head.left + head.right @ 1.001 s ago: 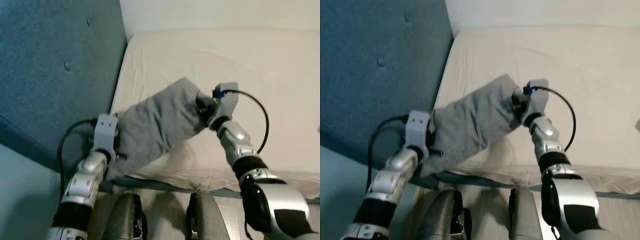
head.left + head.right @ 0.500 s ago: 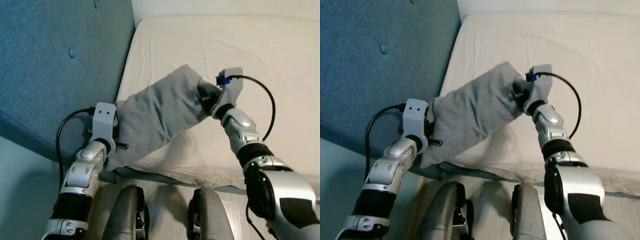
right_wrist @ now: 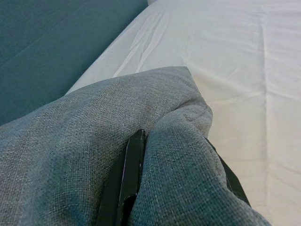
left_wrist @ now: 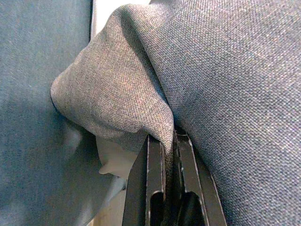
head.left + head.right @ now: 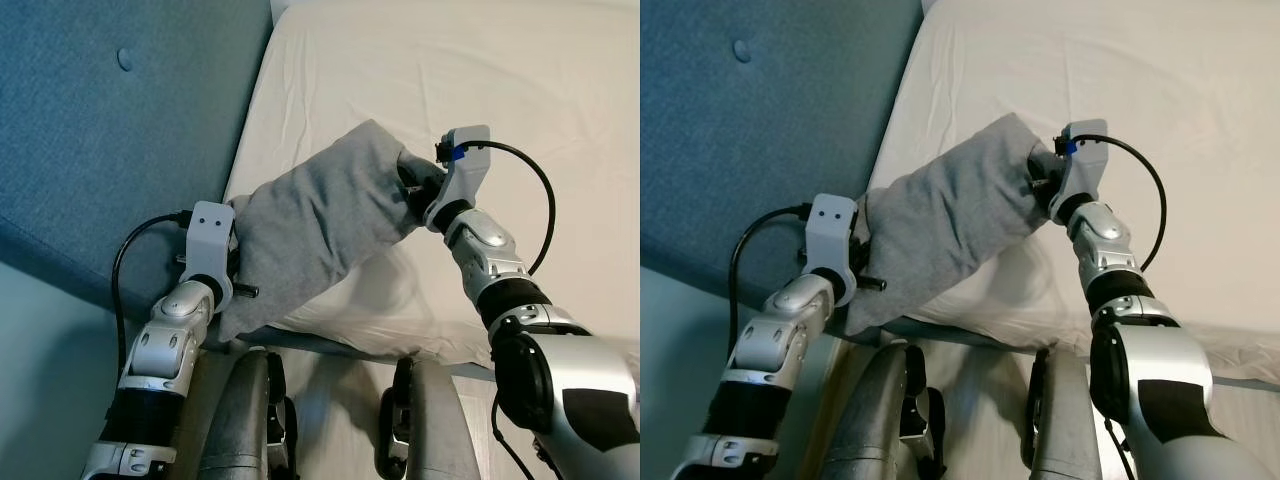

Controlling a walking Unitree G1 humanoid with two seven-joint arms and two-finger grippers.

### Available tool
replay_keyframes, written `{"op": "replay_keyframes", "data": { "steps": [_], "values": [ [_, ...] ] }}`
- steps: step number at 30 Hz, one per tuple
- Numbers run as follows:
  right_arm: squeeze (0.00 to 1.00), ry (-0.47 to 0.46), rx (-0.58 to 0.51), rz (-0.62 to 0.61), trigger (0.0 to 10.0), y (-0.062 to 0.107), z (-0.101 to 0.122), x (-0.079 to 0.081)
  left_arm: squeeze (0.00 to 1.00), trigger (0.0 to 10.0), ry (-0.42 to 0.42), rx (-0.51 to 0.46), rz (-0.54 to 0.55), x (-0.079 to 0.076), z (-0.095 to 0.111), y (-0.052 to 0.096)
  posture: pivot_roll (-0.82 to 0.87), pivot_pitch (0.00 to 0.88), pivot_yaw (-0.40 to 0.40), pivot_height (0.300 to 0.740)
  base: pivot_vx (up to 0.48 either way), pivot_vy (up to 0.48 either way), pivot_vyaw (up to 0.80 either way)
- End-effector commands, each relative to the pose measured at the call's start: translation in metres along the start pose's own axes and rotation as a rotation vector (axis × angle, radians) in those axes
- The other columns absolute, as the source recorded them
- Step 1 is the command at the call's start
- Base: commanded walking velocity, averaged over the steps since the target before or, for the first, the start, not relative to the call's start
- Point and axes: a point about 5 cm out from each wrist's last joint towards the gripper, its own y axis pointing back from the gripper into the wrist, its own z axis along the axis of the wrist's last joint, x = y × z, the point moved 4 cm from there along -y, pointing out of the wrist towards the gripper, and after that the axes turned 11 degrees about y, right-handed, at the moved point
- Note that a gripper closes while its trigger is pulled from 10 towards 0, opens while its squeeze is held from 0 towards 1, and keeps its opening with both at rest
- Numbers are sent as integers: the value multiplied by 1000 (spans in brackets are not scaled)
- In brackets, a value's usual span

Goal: Clean up the room

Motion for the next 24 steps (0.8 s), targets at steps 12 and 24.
{"op": "replay_keyframes", "data": {
  "steps": [12, 24],
  "values": [
    [0, -16, -12, 44, 10000, -7, 10, 7, 0, 10000, 36, -85, -30, -29, 15, 3, 273, 459, 77, 590, 0, 0, 0],
    [0, 15, -71, 34, 10000, -22, 47, 12, 0, 10000, 173, -297, -74, -71, 52, 15, 281, 446, 74, 590, 0, 0, 0]
  ]
}}
